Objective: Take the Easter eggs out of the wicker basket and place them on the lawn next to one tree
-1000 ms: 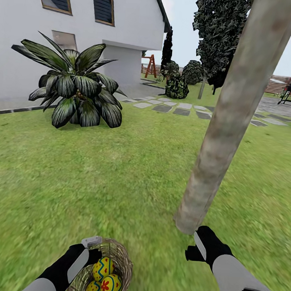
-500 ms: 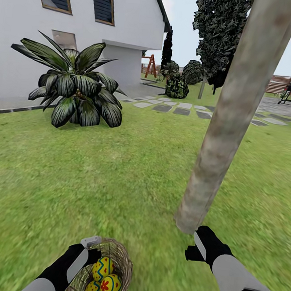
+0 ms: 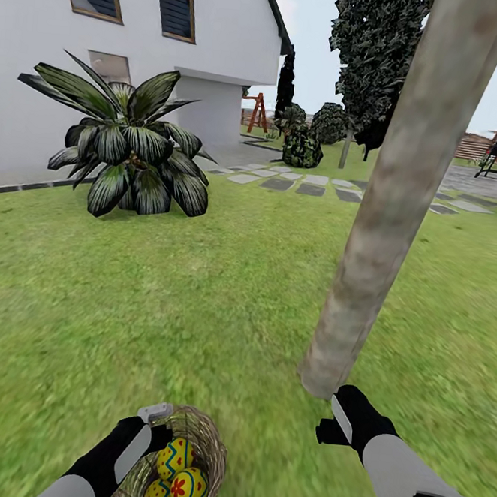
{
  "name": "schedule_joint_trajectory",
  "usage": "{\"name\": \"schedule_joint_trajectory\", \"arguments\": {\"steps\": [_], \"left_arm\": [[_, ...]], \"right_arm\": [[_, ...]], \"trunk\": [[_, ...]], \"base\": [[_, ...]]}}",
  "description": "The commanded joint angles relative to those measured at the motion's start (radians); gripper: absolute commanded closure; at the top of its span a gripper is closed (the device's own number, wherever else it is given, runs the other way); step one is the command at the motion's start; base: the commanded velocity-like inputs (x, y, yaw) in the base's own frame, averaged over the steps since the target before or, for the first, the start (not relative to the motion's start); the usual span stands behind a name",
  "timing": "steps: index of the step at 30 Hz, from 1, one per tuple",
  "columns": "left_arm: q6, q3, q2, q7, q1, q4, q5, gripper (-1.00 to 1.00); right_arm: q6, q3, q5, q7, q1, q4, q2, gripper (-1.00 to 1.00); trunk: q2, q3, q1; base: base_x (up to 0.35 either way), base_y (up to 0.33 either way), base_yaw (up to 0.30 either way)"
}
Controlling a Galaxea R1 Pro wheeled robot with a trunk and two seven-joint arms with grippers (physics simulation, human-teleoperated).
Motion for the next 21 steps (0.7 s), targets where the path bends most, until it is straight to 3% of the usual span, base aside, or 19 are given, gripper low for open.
{"name": "schedule_joint_trajectory", "arguments": {"steps": [1, 21], "left_arm": [[0.003, -0.006, 0.001, 0.009, 0.000, -0.002, 0.010, -1.00], [-0.007, -0.010, -0.003, 0.004, 0.000, 0.001, 0.006, -1.00]], "right_arm": [[0.004, -0.008, 0.010, 0.003, -0.001, -0.001, 0.001, -1.00], [0.004, -0.013, 0.007, 0.005, -0.001, -0.010, -0.002, -1.00]], "trunk": [[-0.008, -0.004, 0.004], [-0.148, -0.067, 0.081]], "base": [[0.000, 0.000, 0.000], [0.000, 0.000, 0.000]]}}
